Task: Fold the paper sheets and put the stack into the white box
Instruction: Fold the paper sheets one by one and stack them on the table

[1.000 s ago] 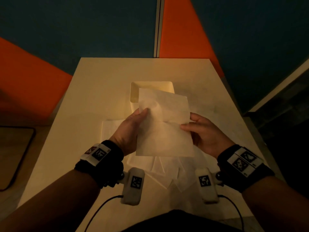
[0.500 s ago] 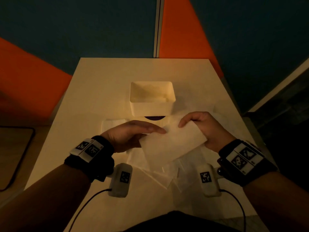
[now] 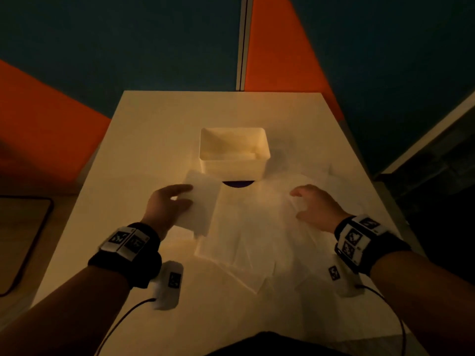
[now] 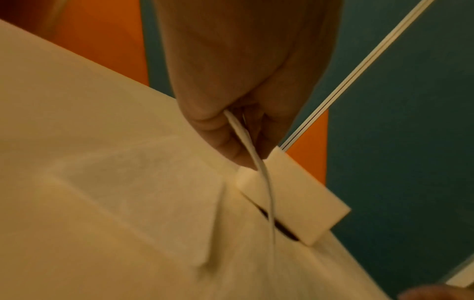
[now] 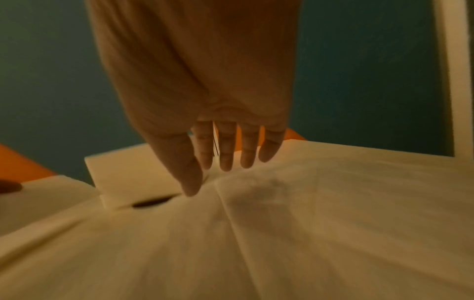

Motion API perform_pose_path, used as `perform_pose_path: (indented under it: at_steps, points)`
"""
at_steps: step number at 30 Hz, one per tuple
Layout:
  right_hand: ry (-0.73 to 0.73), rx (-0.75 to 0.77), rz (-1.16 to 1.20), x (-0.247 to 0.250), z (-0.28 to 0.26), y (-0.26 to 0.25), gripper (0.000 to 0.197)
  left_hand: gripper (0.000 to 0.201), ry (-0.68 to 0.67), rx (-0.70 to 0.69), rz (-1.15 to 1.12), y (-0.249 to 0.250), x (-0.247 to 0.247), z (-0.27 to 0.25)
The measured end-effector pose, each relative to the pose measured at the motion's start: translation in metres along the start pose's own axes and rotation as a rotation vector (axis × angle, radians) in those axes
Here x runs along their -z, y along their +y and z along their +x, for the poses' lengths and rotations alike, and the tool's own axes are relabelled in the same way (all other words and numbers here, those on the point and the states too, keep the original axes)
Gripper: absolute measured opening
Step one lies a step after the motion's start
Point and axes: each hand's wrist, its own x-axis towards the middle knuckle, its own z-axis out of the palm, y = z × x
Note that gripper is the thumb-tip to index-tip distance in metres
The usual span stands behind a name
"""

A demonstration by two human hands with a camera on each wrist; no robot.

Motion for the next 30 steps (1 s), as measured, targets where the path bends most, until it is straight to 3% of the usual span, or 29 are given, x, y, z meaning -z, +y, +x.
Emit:
perform_pose_path:
  at_steps: [7,16,19,25,30]
  points:
    - [-0.112,0.067,-0.305,-0.011,0.005,-0.007,0.076,0.044,0.121,-0.025,0.45,-0.044,0.018,0.01]
    - [-0.141,0.101,-0.54,-0.01,0.022,-0.016,0.092,0.05,0.131,-0.061,0.616,-0.057,0.028,0.017]
    - [-0.091,0.134,-0.528,-0.008,0.024,-0.018,0.08,0.05,0.138,-0.061,0.626,-0.059,0.03,0.019]
    - [0.036,0.18,-0.425,0.001,0.025,-0.016,0.028,0.046,0.163,-0.061,0.593,-0.06,0.027,0.017]
    - [0.045,0.191,-0.317,0.012,0.023,-0.015,0.016,0.037,0.228,-0.047,0.54,-0.06,0.024,0.013]
